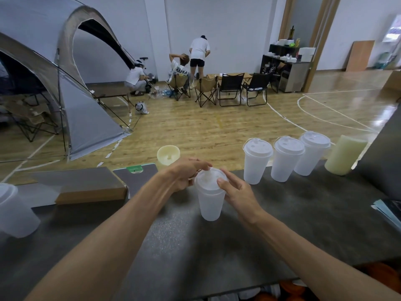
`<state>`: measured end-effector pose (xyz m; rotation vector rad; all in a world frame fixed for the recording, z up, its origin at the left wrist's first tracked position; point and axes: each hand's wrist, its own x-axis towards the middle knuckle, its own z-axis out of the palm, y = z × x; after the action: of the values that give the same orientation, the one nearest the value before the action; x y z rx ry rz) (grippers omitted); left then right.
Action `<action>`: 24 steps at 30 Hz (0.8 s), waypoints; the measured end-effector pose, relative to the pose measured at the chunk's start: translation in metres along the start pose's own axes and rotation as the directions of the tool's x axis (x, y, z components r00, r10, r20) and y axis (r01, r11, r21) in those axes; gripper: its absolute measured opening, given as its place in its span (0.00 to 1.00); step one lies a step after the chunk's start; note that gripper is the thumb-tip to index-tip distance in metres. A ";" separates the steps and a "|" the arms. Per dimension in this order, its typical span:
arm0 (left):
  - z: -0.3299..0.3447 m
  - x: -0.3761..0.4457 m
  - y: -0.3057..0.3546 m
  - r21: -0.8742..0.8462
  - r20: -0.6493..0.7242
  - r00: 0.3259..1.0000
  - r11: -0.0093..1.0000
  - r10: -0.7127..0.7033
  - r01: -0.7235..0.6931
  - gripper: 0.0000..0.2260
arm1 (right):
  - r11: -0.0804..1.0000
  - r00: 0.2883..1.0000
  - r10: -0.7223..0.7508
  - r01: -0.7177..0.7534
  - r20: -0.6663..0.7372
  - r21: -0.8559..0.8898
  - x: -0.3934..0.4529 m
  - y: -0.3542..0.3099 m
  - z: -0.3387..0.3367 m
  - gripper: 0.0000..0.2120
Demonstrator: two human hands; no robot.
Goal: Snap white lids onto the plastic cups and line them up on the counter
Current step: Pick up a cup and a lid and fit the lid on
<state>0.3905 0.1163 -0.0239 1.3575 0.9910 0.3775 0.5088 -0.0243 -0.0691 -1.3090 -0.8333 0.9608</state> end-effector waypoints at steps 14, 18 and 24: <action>0.022 -0.049 -0.039 0.032 -0.229 0.966 0.993 0.117 -0.112 0.22 | 0.978 0.988 0.104 -0.122 -0.111 -0.170 -0.009 -0.006 -0.003 0.22; 0.033 -0.053 -0.048 -0.066 -0.216 0.972 0.992 0.093 -0.109 0.17 | 0.982 0.976 0.179 -0.185 -0.121 -0.036 -0.003 -0.006 0.000 0.19; 0.044 0.002 -0.010 -0.042 -0.260 0.951 0.982 0.165 -0.182 0.17 | 0.984 0.962 0.175 -0.163 -0.212 0.072 0.041 -0.020 -0.008 0.13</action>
<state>0.4225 0.0876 -0.0376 1.3630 1.0627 0.7274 0.5338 0.0103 -0.0509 -1.4267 -0.5306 0.9459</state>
